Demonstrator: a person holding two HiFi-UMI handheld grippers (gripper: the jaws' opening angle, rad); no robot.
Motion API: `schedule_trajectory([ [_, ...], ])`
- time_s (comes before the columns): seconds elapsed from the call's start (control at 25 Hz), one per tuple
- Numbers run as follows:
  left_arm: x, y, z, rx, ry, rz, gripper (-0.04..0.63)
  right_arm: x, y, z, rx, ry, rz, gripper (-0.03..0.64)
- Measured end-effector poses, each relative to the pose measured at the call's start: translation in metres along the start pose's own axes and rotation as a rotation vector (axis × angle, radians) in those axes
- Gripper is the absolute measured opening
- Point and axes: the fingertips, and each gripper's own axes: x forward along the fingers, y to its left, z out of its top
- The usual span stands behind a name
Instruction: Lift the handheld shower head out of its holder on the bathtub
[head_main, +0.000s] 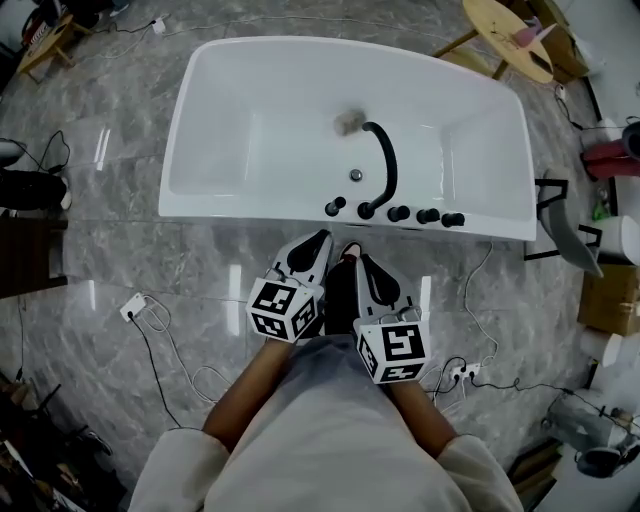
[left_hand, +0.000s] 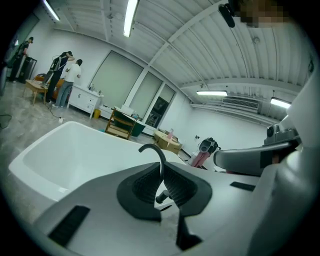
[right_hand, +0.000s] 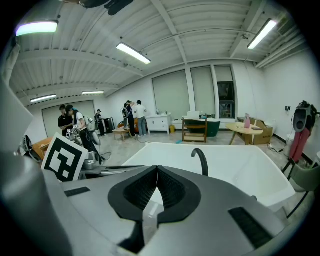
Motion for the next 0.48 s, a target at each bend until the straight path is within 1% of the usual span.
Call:
schedule_trajectory([
  [0.12, 0.014, 0.009, -0.007, -0.018, 0.019, 0.030, 0.008, 0.008, -0.007, -0.005, 0.015, 0.021, 0.012, 0.015],
  [0.2, 0.022, 0.014, -0.013, 0.006, 0.034, 0.047, 0.008, 0.013, -0.010, -0.008, 0.023, 0.033, 0.022, 0.014],
  [0.32, 0.034, 0.021, -0.023, 0.063, 0.063, 0.058, 0.008, 0.021, -0.008, -0.012, 0.017, 0.048, 0.045, 0.014],
  [0.36, 0.037, 0.023, -0.026, 0.069, 0.070, 0.061, 0.008, 0.023, -0.007, -0.013, 0.015, 0.053, 0.054, 0.015],
  [0.48, 0.048, 0.031, -0.035, 0.044, 0.090, 0.073, 0.043, 0.028, -0.006, -0.018, 0.019, 0.069, 0.072, 0.015],
])
